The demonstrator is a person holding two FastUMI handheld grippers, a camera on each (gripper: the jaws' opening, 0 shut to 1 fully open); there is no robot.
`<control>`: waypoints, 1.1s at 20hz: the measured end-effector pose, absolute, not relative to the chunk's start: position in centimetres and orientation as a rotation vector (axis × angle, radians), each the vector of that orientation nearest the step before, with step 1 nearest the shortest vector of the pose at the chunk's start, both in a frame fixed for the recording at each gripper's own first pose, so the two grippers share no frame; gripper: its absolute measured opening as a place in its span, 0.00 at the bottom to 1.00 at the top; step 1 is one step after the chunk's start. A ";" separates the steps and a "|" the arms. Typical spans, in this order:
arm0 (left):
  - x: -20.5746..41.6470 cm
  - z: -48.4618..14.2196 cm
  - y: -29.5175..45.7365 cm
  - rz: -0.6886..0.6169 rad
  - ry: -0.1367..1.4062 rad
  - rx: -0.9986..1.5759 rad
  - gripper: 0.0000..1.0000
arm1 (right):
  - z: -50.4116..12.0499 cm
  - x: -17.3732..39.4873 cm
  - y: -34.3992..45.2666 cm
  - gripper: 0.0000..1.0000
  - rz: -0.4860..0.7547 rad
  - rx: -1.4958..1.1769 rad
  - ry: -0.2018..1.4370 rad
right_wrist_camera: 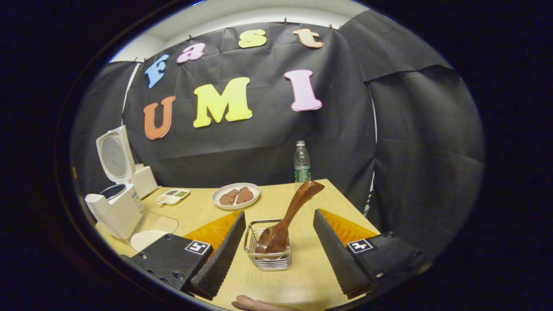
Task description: Close the left gripper, press the button to open the rice cooker; take a wooden spoon from the chopstick holder with the right hand, scoop a spoonful of rice and pour it into the rice cooker, then put the wooden spoon back into the chopstick holder.
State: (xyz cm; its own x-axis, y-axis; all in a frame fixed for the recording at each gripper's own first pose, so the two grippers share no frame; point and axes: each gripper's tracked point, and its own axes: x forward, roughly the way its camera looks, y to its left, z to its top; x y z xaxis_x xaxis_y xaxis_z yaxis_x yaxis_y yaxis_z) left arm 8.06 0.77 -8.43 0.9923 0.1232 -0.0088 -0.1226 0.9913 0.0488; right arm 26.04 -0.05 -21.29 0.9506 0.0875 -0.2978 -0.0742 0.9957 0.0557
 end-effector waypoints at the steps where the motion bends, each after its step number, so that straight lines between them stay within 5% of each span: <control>1: 7.8 -8.9 1.0 0.141 0.005 0.049 0.94 | -21.7 26.7 -0.2 1.00 0.081 0.040 0.306; 7: 7.7 -11.7 1.2 0.148 0.043 0.044 0.95 | -24.5 31.4 -0.9 1.00 0.073 0.189 0.370; 9: 7.9 -12.3 1.4 0.157 0.059 0.031 0.95 | -25.8 32.6 -0.6 0.87 0.082 0.208 0.380; 12: 8.3 -13.0 0.5 0.128 0.084 0.022 0.95 | -27.4 34.1 -0.6 0.89 0.060 0.183 0.400; 14: 8.3 -13.3 0.4 0.127 0.084 0.041 0.95 | -28.0 34.6 -0.9 0.82 0.038 0.175 0.409; 15: 8.3 -13.5 0.5 0.130 0.088 0.050 0.95 | -27.8 34.6 -1.1 0.72 0.026 0.189 0.394; 17: 8.2 -14.0 0.1 0.122 0.102 0.059 0.95 | -27.3 34.0 0.2 0.30 0.050 0.236 0.402; 22: 7.0 -13.2 0.3 0.109 0.084 0.059 0.95 | -24.6 32.7 0.6 0.17 0.069 0.202 0.342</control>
